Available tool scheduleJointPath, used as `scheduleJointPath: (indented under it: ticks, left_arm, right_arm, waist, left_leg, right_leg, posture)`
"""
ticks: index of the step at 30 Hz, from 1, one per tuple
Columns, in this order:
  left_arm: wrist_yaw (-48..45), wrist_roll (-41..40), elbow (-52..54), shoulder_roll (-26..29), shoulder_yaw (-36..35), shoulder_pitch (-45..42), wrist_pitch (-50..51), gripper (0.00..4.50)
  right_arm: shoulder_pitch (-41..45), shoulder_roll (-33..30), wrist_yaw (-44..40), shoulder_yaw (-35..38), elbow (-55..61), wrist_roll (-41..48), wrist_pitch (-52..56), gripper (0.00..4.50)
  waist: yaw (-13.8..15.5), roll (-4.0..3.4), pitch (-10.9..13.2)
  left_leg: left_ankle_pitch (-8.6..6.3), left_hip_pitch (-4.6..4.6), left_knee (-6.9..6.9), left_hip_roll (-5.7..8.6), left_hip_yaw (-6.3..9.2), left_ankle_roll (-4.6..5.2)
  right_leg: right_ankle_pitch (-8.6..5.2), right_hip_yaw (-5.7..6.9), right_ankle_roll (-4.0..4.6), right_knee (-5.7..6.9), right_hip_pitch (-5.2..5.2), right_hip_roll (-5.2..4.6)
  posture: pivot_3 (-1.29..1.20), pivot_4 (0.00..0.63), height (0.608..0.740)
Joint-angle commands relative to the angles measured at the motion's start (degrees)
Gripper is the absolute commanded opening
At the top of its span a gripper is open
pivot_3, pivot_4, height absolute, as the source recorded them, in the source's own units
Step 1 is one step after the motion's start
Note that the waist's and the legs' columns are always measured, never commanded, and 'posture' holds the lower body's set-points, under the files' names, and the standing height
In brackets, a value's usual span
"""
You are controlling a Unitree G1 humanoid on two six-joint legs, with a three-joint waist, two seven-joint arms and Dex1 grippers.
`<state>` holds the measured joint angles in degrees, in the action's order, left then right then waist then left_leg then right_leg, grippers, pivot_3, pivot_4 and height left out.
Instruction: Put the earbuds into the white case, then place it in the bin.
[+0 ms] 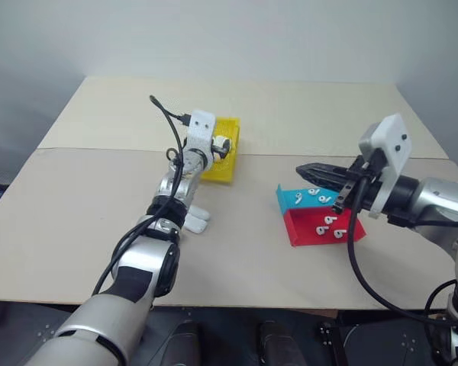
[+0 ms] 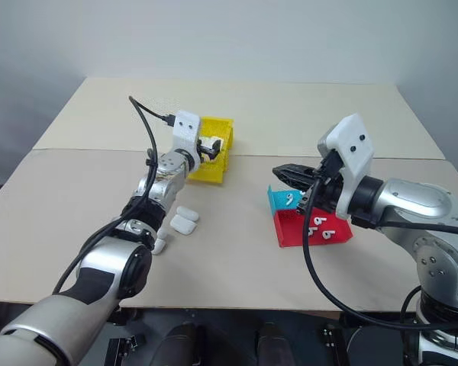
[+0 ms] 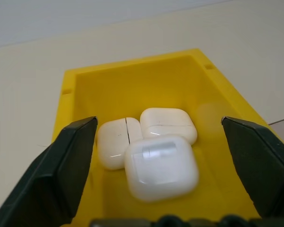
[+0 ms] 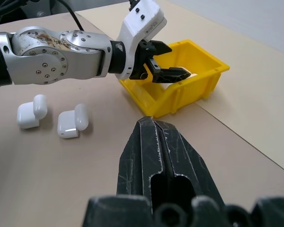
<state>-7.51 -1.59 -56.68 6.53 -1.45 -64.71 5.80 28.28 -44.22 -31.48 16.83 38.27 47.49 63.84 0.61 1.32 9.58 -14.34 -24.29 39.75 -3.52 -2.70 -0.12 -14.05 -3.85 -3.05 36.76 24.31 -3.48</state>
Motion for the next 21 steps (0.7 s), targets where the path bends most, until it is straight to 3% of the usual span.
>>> scheduleJointPath:
  ticks: [1,5,10,16,21]
  left_arm:
    - [-1.6,-1.1,8.5,1.7,-1.4,-0.7,-2.1,4.45]
    - [-9.3,-5.9,24.8,4.6,-2.5,5.4,1.8,4.45]
    - [-20.8,-13.5,48.8,12.3,-2.5,16.4,12.8,4.45]
    - [-36.3,-26.5,71.8,27.3,-6.4,33.4,24.6,4.45]
    - [-42.0,-36.4,82.0,37.1,-13.6,44.2,33.0,4.45]
  right_arm:
    - [-0.1,-1.0,0.5,1.2,0.8,0.5,-1.9,0.00]
    - [-0.2,-0.2,0.9,0.7,-0.1,-0.1,-3.3,0.00]
    - [-1.7,0.6,0.4,-1.8,-1.7,-2.9,-7.6,0.00]
    - [-7.4,-0.6,-4.0,-3.6,-4.4,-9.2,-17.4,0.00]
    - [-13.0,0.5,-10.4,0.5,-5.2,-7.5,-24.6,0.00]
  waist:
    - [0.0,0.00,0.0]
    - [-0.2,-0.02,0.0]
    - [-0.7,-0.03,0.0]
    - [-1.2,-0.03,0.0]
    - [-1.2,-0.02,0.0]
  left_leg:
    - [0.00,-0.01,0.00,0.00,0.00,0.00]
    - [0.00,0.00,-0.04,-0.03,-0.02,0.00]
    - [0.02,0.01,-0.03,-0.10,-0.04,-0.05]
    - [0.03,0.06,0.00,-0.14,-0.05,-0.06]
    - [0.03,0.12,0.02,-0.18,-0.07,-0.05]
  right_leg:
    - [0.00,0.00,0.00,0.00,0.01,0.00]
    - [0.00,-0.01,0.00,0.06,0.01,0.00]
    - [0.00,-0.01,0.00,0.28,0.01,0.03]
    - [-0.01,-0.02,0.01,0.27,-0.02,0.03]
    - [-0.01,0.00,0.02,0.11,-0.03,0.03]
  posture:
    - [0.00,0.150,0.740]
    - [0.00,0.150,0.740]
    - [0.00,0.150,0.740]
    - [0.00,0.150,0.740]
    - [0.00,0.150,0.740]
